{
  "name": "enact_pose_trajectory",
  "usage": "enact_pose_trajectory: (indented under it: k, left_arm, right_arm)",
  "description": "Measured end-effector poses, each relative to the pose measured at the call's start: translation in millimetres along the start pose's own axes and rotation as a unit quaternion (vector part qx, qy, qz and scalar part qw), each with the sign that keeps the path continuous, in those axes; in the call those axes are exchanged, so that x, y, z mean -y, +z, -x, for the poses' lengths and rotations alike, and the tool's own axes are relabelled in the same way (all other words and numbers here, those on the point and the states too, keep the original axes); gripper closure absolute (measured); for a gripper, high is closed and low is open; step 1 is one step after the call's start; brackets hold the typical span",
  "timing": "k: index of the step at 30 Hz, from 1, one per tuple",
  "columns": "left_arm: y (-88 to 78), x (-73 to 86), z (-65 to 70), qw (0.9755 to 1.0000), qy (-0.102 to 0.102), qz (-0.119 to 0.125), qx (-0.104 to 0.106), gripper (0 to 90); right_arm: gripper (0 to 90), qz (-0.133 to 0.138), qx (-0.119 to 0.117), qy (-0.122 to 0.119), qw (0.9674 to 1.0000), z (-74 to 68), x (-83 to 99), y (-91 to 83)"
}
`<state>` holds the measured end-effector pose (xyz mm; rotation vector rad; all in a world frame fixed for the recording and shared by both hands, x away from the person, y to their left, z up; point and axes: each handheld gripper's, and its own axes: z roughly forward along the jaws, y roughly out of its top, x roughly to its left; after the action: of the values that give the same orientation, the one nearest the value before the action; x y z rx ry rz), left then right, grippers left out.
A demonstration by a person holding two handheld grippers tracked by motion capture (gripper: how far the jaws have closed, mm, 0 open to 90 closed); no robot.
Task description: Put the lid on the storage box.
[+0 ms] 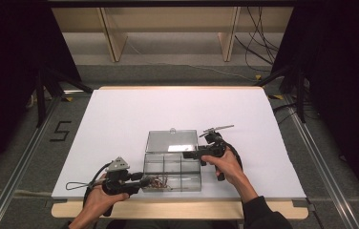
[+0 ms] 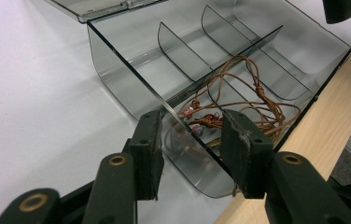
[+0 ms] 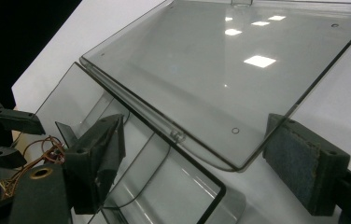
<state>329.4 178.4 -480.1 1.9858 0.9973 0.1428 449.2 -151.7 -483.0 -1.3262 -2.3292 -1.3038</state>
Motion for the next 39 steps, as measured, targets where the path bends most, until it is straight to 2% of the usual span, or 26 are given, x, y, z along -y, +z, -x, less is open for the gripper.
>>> enact_pose_trajectory:
  k: [1, 4, 5, 7, 8, 10, 11, 12, 14, 17, 19, 21, 22, 23, 25, 26, 27, 29, 30, 31, 32, 33, 34, 35, 36, 39]
  left_arm:
    - [0.1, -0.1, 0.1, 1.0000, -0.001, 0.001, 0.000, 58.3]
    - [0.1, 0.0, 0.1, 1.0000, 0.001, 0.000, -0.001, 58.3]
    - [0.1, 0.0, 0.2, 1.0000, 0.000, 0.000, -0.001, 58.3]
    - [0.1, -0.1, 0.3, 1.0000, 0.000, 0.000, -0.001, 58.3]
    - [-0.2, -0.2, 0.3, 1.0000, 0.003, -0.002, -0.003, 58.3]
    - [0.1, -0.1, 0.3, 1.0000, 0.001, 0.000, -0.002, 58.3]
    - [0.0, -0.3, 0.4, 1.0000, 0.001, -0.001, -0.002, 58.3]
    - [0.0, -0.4, 0.3, 1.0000, 0.001, -0.002, -0.002, 58.3]
    - [0.1, -0.3, 0.5, 1.0000, 0.001, -0.001, -0.003, 58.3]
    - [0.0, -0.4, 0.4, 1.0000, 0.001, -0.001, -0.003, 58.4]
    - [0.2, -0.5, 0.3, 1.0000, 0.000, -0.001, -0.003, 58.4]
    - [0.2, -0.3, 0.3, 1.0000, 0.000, 0.000, -0.004, 58.3]
    - [0.1, -0.4, 0.3, 1.0000, 0.000, -0.001, -0.004, 58.2]
    - [0.7, -0.4, 0.8, 1.0000, -0.005, 0.003, -0.004, 58.1]
    - [0.0, -0.5, 0.2, 1.0000, 0.001, -0.002, -0.005, 58.1]
    - [0.0, -0.5, 0.3, 1.0000, 0.001, -0.002, -0.005, 58.1]
    - [0.0, -0.5, 0.3, 1.0000, 0.001, -0.002, -0.005, 58.1]
    - [-0.2, -0.7, 0.3, 1.0000, 0.002, -0.003, -0.006, 58.1]
    - [-0.7, -0.7, 0.0, 0.9999, 0.006, -0.008, -0.007, 58.2]
    - [-1.3, -0.8, -0.4, 0.9999, 0.010, -0.011, -0.007, 58.2]
    - [-1.3, -0.8, -0.3, 0.9999, 0.010, -0.011, -0.007, 58.2]
    - [-1.3, -0.8, -0.3, 0.9999, 0.010, -0.011, -0.007, 58.3]
    - [-1.2, -0.8, -0.2, 0.9999, 0.010, -0.010, -0.007, 58.3]
    - [-1.0, -0.8, -0.2, 0.9999, 0.010, -0.009, -0.006, 58.5]
    - [-1.1, -0.9, -0.3, 0.9999, 0.010, -0.009, -0.007, 58.6]
    - [-1.1, -0.9, -0.1, 0.9999, 0.010, -0.008, -0.009, 58.6]
  right_arm:
    - [22.1, 0.002, 0.012, -0.001, 0.9999, 0.0, -0.4, -0.1]
    - [22.2, 0.003, 0.013, -0.004, 0.9999, 1.0, -0.6, 0.6]
    - [22.6, 0.003, 0.007, 0.001, 1.0000, 0.9, -1.5, 1.6]
    - [22.6, 0.003, 0.016, 0.000, 0.9999, 0.4, -1.9, 1.2]
    - [23.4, 0.010, 0.010, -0.005, 0.9999, 1.6, -3.4, 1.4]
    - [24.2, 0.017, 0.015, -0.007, 0.9997, 2.0, -4.7, 1.5]
    - [24.8, 0.020, 0.010, -0.001, 0.9998, 1.3, -5.3, 1.0]
    - [25.6, 0.021, 0.020, 0.000, 0.9996, 1.0, -6.0, -0.4]
    - [26.9, 0.025, 0.014, 0.003, 0.9996, 1.1, -7.3, -0.5]
    - [29.2, 0.032, 0.022, -0.010, 0.9992, 2.3, -9.0, -0.7]
    - [30.6, 0.033, 0.019, -0.005, 0.9993, 0.9, -9.0, -1.9]
    - [33.9, 0.036, 0.026, -0.011, 0.9989, 0.8, -9.5, -3.0]
    - [35.5, 0.042, 0.031, -0.024, 0.9984, 2.2, -10.2, -2.9]
    - [37.3, 0.046, 0.025, -0.018, 0.9985, 1.8, -10.3, -3.5]
    - [43.2, 0.046, 0.038, -0.024, 0.9979, 1.5, -11.3, -5.3]
    - [44.7, 0.048, 0.038, -0.018, 0.9980, 0.3, -11.0, -6.1]
    - [46.4, 0.054, 0.037, -0.031, 0.9974, 1.9, -11.7, -6.7]
    - [49.4, 0.059, 0.038, -0.033, 0.9970, 2.0, -12.2, -7.8]
    - [50.8, 0.060, 0.045, -0.032, 0.9967, 1.3, -12.2, -8.1]
    - [52.4, 0.065, 0.039, -0.034, 0.9966, 1.1, -12.4, -9.3]
    - [54.5, 0.066, 0.037, -0.020, 0.9969, -1.6, -12.2, -10.4]
    - [54.5, 0.066, 0.037, -0.020, 0.9969, -1.6, -12.2, -10.4]
    - [55.9, 0.073, 0.041, -0.037, 0.9958, 1.4, -13.2, -11.1]
    - [57.4, 0.074, 0.036, -0.017, 0.9965, -1.8, -13.1, -13.3]
    - [58.0, 0.084, 0.037, -0.037, 0.9951, 1.2, -14.0, -13.9]
    - [61.2, 0.095, 0.036, -0.042, 0.9940, -1.3, -16.1, -18.4]
